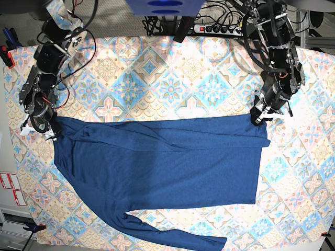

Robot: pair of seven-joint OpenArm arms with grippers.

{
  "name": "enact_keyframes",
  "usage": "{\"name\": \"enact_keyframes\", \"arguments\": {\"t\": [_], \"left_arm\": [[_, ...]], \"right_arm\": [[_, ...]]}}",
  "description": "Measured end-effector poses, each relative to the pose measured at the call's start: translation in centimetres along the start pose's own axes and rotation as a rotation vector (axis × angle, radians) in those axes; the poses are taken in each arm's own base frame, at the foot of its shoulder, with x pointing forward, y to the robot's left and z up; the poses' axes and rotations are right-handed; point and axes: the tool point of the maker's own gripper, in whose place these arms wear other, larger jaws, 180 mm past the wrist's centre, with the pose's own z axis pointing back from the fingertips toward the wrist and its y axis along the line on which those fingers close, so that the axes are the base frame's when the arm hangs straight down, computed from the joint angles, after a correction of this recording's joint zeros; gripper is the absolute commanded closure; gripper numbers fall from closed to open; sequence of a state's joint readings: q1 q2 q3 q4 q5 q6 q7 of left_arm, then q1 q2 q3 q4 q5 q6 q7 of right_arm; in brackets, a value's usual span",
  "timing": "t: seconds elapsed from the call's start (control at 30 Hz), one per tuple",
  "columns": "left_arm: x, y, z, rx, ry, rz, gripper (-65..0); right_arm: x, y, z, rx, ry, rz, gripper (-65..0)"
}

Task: Fold the T-shirt properly
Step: 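Hold the shirt edge with both grippers and adjust its position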

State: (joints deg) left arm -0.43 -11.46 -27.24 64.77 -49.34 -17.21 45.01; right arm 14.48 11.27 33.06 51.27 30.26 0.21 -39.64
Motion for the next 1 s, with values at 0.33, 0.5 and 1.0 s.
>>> {"name": "enact_keyframes", "arguments": {"t": [0.33,0.5,1.0], "left_arm": [[-0.61,0.6,0.27,0.012,0.01,0.004,0.0],[-0.59,0.58,0.26,0.011,0.01,0.003,0.0],[-0.61,0.59,0.27,0.012,0.01,0.003,0.0]], "right_arm": [[-0.71,-0.03,-0.12,0.001,0.022,-0.012,-16.1],[-0.71,-0.02,-0.12,0.001,0.021,-0.012,-16.6],[-0.53,0.71,-0.2,0.034,-0.004,-0.02,-35.8]]}}
